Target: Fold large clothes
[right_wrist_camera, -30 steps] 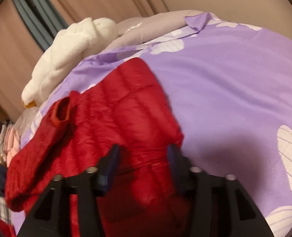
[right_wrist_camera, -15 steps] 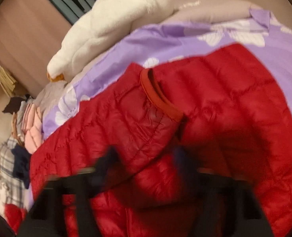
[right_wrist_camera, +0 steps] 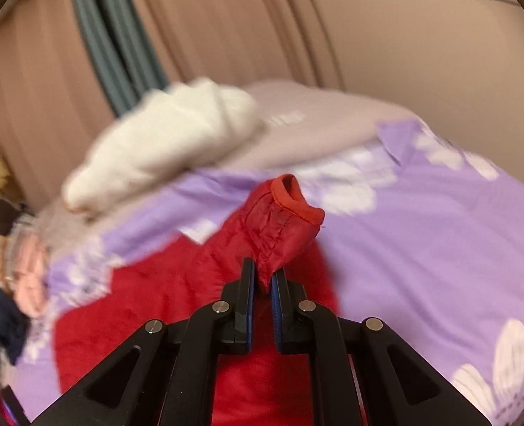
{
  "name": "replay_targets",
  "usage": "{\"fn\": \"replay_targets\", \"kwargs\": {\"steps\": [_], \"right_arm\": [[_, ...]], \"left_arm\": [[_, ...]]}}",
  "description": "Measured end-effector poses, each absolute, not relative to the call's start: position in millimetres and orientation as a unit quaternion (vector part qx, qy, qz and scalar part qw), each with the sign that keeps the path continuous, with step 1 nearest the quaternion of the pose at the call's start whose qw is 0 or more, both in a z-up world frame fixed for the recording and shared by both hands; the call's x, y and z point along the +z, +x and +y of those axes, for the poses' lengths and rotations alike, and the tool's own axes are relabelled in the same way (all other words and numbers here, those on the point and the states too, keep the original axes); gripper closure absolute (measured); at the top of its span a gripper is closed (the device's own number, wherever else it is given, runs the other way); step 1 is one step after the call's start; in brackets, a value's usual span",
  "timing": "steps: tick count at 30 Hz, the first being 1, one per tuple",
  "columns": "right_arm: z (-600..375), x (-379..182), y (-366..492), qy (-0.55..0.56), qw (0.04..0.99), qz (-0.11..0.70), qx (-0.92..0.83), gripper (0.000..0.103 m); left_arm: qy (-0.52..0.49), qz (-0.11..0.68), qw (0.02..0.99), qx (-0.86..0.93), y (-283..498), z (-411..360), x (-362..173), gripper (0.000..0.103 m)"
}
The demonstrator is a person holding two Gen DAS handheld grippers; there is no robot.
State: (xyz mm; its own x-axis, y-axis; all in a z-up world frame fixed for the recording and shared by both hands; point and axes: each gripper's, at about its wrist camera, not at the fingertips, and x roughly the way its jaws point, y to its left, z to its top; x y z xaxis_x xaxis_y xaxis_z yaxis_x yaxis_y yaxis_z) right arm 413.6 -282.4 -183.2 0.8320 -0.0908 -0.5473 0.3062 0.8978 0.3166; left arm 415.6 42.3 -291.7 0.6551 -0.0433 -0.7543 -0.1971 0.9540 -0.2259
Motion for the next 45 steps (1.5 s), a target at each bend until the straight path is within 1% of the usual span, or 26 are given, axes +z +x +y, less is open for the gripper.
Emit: {"fn": "replay_targets", "kwargs": {"steps": [2,3,5,7,10,12,14,15,16,17,18,20,22,25,27,29,30,31,33,34,35,36,38,42,45], "right_arm": [[-292,-215,419,0.198,0.921,0.309,-0.131,0.093],[-295,-237,424,0.196,0.911,0.334,-0.142,0.093],[-296,-271,427,0.206,0.902,0.351,-0.145,0.093],[-304,-273,421,0.229,0.903,0.338,-0.137,0.093],[-309,-273,421,0.235,0.900,0.341,-0.137,0.092],[-314,-271,416,0.239,0.900,0.339,-0.133,0.089],[-313,-265,409,0.229,0.898,0.352,-0.134,0.072],[-314,-260,406,0.220,0.896,0.360,-0.141,0.049],[-317,-255,401,0.213,0.894,0.366,-0.146,0.030],[-319,-248,393,0.214,0.895,0.364,-0.147,0.028],[-324,-241,383,0.221,0.899,0.351,-0.142,0.028],[-337,-222,366,0.244,0.907,0.314,-0.141,0.028],[-345,-207,356,0.261,0.908,0.291,-0.147,0.028],[-338,-183,358,0.276,0.914,0.269,-0.125,0.028],[-324,-173,364,0.267,0.925,0.254,-0.092,0.028],[-307,-174,382,0.248,0.930,0.262,-0.062,0.034],[-301,-178,392,0.237,0.931,0.271,-0.054,0.047],[-292,-187,406,0.225,0.930,0.287,-0.047,0.061],[-284,-208,425,0.217,0.922,0.319,-0.039,0.072],[-279,-221,431,0.214,0.918,0.332,-0.035,0.075],[-274,-237,440,0.201,0.917,0.344,-0.038,0.075],[-270,-246,444,0.194,0.918,0.346,-0.033,0.075],[-263,-258,451,0.196,0.920,0.340,-0.011,0.075],[-245,-259,468,0.181,0.922,0.343,0.006,0.076],[-236,-263,468,0.150,0.928,0.340,-0.016,0.080]], "left_arm": [[-0.156,0.407,0.899,0.045,413,47,-290,0.051],[-0.156,0.407,0.899,0.051,414,48,-291,0.054],[-0.151,0.406,0.899,0.063,416,48,-293,0.057],[-0.149,0.405,0.899,0.072,417,49,-294,0.059],[-0.164,0.401,0.898,0.074,416,55,-296,0.059],[-0.179,0.399,0.897,0.069,416,60,-296,0.060],[-0.197,0.397,0.894,0.063,414,67,-293,0.060],[-0.199,0.399,0.893,0.057,410,70,-289,0.060],[-0.191,0.402,0.894,0.058,406,71,-284,0.059],[-0.176,0.400,0.897,0.066,398,73,-276,0.059],[-0.159,0.389,0.905,0.070,389,74,-266,0.062],[-0.124,0.352,0.924,0.077,373,73,-243,0.062],[-0.122,0.322,0.936,0.075,364,71,-218,0.063],[-0.136,0.295,0.945,0.027,373,58,-190,0.064],[-0.130,0.292,0.947,0.013,392,41,-184,0.067],[-0.137,0.301,0.944,-0.011,418,25,-189,0.068],[-0.149,0.314,0.937,-0.025,433,19,-198,0.069],[-0.164,0.336,0.927,-0.035,447,13,-211,0.072],[-0.163,0.364,0.916,-0.036,468,4,-239,0.072],[-0.132,0.373,0.918,-0.008,476,-2,-257,0.073],[-0.097,0.376,0.922,0.018,481,-7,-273,0.073],[-0.082,0.375,0.923,0.031,482,-7,-283,0.075],[-0.129,0.377,0.916,0.040,484,14,-289,0.076],[-0.164,0.378,0.907,0.085,487,50,-297,0.077],[-0.152,0.380,0.908,0.094,488,48,-299,0.077]]}}
